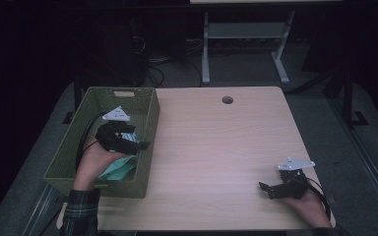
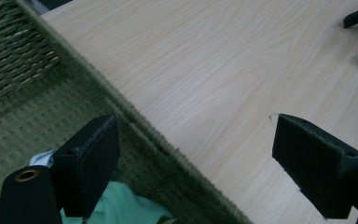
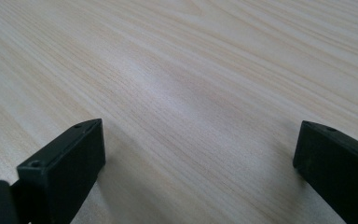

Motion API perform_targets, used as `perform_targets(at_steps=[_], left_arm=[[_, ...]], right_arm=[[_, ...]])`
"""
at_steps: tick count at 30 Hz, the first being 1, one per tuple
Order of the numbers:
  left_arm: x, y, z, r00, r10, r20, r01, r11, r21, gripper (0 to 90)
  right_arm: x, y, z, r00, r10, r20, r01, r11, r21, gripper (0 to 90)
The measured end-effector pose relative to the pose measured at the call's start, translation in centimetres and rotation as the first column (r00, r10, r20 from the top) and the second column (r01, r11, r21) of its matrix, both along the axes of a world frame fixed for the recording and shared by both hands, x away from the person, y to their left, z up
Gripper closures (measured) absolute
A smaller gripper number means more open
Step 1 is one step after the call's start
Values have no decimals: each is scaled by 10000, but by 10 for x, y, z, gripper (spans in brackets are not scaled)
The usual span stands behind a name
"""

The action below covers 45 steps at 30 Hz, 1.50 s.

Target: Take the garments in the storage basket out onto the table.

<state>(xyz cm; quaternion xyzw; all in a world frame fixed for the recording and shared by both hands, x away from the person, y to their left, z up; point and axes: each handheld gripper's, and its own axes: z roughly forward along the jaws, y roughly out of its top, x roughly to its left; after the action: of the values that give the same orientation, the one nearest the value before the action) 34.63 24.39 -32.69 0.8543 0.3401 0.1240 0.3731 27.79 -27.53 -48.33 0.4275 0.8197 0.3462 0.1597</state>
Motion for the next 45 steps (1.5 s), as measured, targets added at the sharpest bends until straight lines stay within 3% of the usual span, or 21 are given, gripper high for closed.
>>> perform_targets(at_steps=[9, 23, 34, 45], left_arm=[[2, 22, -3, 9987, 504, 121, -505, 9986, 123, 185], [11, 40, -24, 9958, 910, 3, -908, 9937, 653, 256], [19, 44, -45, 9933, 1071, -428, -1015, 9879, 1172, 276], [24, 45, -62, 9913, 893, -970, -770, 9892, 1244, 276]], right_arm=[[0, 0, 0, 10000, -4, -9, 4, 10000, 2, 17], [0, 0, 0, 10000, 1, -1, -1, 10000, 0, 17], [0, 0, 0, 10000, -7, -14, 7, 10000, 2, 17], [0, 0, 0, 10000, 3, 0, -3, 10000, -4, 17]])
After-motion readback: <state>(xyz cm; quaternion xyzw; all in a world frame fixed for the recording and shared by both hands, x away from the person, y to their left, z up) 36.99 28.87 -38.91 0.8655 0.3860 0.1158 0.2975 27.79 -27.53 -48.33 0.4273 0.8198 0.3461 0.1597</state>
